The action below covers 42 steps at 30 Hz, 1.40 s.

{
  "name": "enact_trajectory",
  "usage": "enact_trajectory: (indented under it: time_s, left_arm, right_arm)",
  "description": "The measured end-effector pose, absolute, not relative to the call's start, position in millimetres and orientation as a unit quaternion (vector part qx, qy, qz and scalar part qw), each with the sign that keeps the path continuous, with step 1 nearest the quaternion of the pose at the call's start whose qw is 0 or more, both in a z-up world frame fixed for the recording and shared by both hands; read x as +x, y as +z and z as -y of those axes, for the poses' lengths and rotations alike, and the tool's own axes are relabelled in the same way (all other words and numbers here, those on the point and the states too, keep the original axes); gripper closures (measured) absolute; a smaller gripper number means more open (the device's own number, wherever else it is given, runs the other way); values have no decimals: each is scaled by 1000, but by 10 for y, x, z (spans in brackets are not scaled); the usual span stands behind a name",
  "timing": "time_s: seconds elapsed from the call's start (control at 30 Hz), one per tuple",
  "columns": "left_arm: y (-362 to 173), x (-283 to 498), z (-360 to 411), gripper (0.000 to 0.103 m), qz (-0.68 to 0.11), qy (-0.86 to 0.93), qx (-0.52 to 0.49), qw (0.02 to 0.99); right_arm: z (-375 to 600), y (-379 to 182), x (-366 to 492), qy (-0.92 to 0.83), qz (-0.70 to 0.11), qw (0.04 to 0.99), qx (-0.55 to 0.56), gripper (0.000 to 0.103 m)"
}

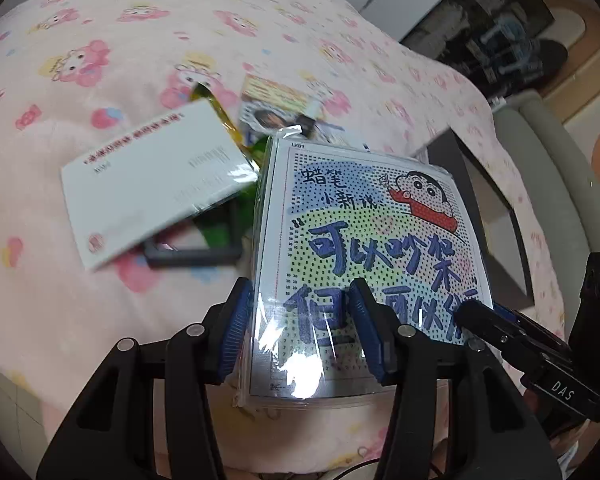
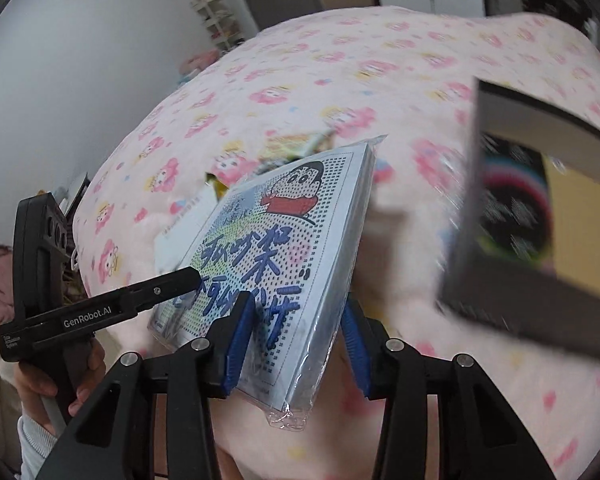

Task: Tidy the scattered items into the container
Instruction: 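Grasp the clear Shin-chan bead kit package with the right tool, then carry the bead kit package with the right tool to the DAPHNE box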

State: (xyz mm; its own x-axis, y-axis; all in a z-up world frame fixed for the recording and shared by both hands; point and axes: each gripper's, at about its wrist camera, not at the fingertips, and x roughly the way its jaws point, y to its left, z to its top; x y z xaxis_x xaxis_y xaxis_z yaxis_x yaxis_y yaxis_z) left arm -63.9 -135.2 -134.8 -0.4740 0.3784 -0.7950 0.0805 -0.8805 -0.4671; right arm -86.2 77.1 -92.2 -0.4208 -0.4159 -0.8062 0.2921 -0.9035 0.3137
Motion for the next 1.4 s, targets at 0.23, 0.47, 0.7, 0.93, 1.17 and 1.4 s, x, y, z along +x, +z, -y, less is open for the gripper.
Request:
enact_trajectory:
  time_s: [0.23, 0.47, 0.7, 0.93, 1.17, 1.4]
  left_arm:
    - [-1541, -489, 895, 52, 183, 812, -543, 107]
    - [-1688, -395, 870, 52, 185, 803, -558, 103]
    - [-1673, -393, 1011, 54, 191, 816, -540, 83]
    - [-1771, -385, 974, 51, 192, 816, -539, 78]
    - [-1770, -362, 879, 57, 171, 818, -543, 80]
    - [-1351, -210, 832, 57, 148, 837, -520, 92]
  right_arm:
    - [-1250, -1180, -545, -832, 85, 187, 516, 64]
    - [-1377, -1439, -475, -818, 86, 180, 539, 65]
    - [-1363, -1492, -454, -815, 88, 182, 543, 65]
    - [-1340, -1614, -623, -817, 82, 166, 546, 65]
    - [-1259, -1876, -807, -798, 89, 183, 567, 63]
    - [-1343, -1602, -629, -804, 106, 197, 550, 67]
